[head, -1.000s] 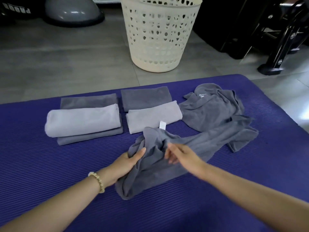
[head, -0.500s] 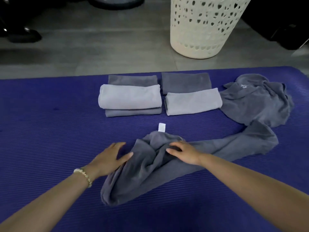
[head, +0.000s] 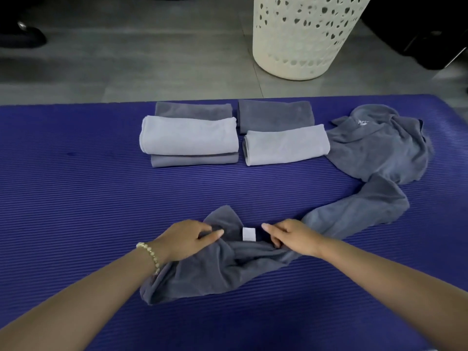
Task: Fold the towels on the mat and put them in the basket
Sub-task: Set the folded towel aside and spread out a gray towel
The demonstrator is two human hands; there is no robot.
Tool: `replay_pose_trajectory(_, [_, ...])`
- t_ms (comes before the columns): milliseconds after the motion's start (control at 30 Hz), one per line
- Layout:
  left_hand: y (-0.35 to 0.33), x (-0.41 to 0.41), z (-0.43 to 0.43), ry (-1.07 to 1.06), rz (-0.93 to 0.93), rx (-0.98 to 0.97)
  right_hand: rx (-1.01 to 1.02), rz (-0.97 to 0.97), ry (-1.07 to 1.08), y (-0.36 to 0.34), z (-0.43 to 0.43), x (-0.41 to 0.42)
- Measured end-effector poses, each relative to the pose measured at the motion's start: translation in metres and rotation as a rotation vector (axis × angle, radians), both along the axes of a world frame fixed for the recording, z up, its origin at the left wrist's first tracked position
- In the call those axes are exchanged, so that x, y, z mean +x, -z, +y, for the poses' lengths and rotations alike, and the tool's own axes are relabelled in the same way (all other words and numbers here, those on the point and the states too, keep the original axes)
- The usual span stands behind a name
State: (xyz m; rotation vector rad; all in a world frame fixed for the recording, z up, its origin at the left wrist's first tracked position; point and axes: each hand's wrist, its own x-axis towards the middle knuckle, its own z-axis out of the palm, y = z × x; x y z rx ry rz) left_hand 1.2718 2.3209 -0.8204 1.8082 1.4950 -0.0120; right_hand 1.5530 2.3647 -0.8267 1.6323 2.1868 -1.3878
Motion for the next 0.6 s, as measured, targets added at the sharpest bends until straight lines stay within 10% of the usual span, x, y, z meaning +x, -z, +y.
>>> replay_pose_trajectory(200, [-0.010,0.002,-0.005,-0.060,0.000,-0.188,-0.171,-0.021,-0.201,-0.013,0.006,-0.001])
replay_pose_trajectory(367, [-0.034,0.031,-0.005,0.028,-0.115,-0.133,-0.210,0.430,0.039,-0.045,0.015,-0.038])
replay_pose_trajectory(600, [-0.076,0.010,0.024,-0.570,-0.469,0.029,-0.326,0.546,0.338,-0.059,0.033,-0.079])
